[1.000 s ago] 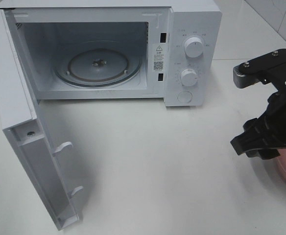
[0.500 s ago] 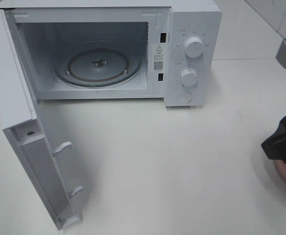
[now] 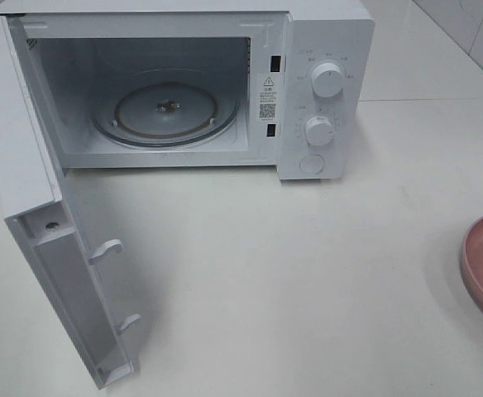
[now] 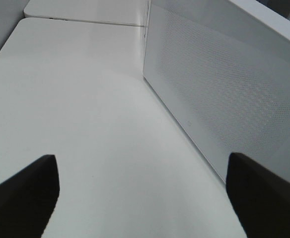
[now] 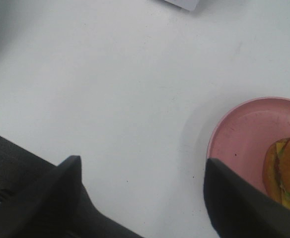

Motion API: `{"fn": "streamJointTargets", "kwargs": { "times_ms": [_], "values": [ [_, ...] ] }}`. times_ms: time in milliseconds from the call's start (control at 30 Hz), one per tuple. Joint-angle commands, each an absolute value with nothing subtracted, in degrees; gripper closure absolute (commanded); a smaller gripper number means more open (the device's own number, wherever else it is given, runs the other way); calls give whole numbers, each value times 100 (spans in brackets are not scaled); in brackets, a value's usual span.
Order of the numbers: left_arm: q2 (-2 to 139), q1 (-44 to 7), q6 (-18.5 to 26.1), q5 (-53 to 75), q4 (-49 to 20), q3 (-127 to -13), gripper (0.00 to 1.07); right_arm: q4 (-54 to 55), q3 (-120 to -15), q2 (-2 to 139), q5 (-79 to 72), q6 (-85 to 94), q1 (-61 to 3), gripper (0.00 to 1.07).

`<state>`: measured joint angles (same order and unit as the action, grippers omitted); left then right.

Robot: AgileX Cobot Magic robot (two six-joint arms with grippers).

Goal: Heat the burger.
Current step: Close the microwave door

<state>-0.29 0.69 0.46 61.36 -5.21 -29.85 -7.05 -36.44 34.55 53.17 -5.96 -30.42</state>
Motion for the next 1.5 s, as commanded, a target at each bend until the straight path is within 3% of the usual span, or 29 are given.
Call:
{"fn": "streamJointTargets", "kwargs": {
  "times_ms": [33,167,300,667,1000,1500],
  "values": [
    [-74,74,0,6136,-539,-2962,23,-745,-3432,2951,5397,-607,-3014,32],
    [-74,74,0,6136,-539,-2962,23,-699,-3312,2687,5483,-682,-2802,29],
    [-74,74,0,6136,-539,-2962,23,-676,-3157,2154,5483,-728,-2051,32],
    [-74,74,0,6136,-539,-2962,23,-544,-2848,607,5518,-590,-1066,32],
    [-74,74,0,6136,-539,-2962,23,-544,-2842,-178,5518,-579,-756,32],
    [-74,74,0,6136,-539,-2962,23,-550,-2836,-166,5518,-573,-716,33]
  ]
}}
